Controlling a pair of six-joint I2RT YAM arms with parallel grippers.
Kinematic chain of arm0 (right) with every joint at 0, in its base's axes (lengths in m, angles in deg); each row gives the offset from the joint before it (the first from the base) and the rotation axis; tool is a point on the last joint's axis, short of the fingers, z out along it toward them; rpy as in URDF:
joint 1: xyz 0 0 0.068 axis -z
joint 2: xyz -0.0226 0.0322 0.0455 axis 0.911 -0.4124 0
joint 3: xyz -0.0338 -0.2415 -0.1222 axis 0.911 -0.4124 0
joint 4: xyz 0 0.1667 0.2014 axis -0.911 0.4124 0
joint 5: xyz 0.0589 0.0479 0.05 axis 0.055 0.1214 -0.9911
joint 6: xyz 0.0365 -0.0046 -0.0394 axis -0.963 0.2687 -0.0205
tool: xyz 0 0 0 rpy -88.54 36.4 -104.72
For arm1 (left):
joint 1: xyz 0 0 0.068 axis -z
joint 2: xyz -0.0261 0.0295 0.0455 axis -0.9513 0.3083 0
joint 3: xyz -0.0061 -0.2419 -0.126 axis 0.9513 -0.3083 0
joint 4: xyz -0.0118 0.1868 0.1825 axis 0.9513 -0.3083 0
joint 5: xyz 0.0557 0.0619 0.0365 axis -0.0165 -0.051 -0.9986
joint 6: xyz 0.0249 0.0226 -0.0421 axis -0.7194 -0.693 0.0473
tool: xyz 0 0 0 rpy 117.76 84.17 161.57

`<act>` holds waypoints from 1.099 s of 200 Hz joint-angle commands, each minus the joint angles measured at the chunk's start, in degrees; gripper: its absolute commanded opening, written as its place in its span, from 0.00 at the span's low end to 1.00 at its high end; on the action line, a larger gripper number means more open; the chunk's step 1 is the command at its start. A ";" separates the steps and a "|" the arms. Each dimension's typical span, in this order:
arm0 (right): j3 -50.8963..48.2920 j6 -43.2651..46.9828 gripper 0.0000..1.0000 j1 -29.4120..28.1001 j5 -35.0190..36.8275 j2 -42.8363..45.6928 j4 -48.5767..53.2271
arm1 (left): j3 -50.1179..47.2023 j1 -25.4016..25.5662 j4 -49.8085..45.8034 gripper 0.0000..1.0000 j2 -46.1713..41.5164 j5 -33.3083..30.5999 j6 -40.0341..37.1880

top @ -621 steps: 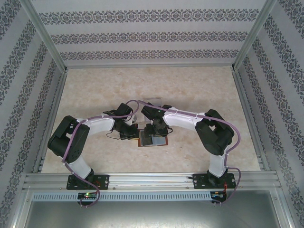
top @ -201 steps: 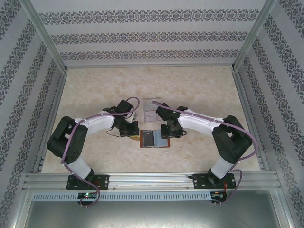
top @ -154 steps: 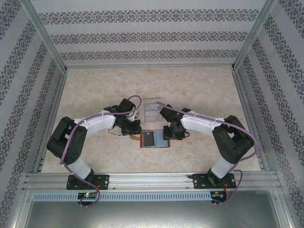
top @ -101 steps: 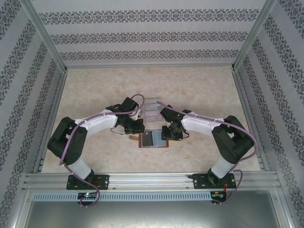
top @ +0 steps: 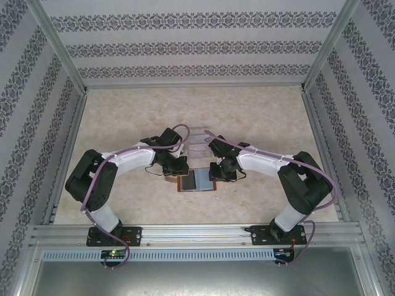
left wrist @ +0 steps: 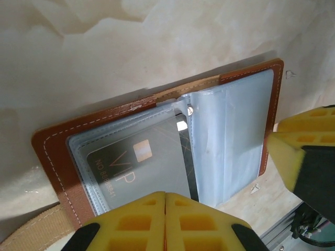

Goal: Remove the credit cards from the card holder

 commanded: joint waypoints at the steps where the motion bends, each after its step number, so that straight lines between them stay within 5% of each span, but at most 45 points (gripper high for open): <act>1: 1.25 -0.17 0.28 0.09 0.40 2.55 1.43 | -0.51 1.09 0.02 0.07 1.18 0.25 0.61; 125: 0.54 -8.17 0.23 -1.09 -16.43 -2.15 -17.66 | -1.73 1.16 -0.03 0.03 3.84 -1.56 -0.52; 220: 1.82 -9.34 0.17 -2.93 -17.77 -7.78 -20.87 | -2.31 1.10 0.21 0.02 3.23 -1.32 -0.45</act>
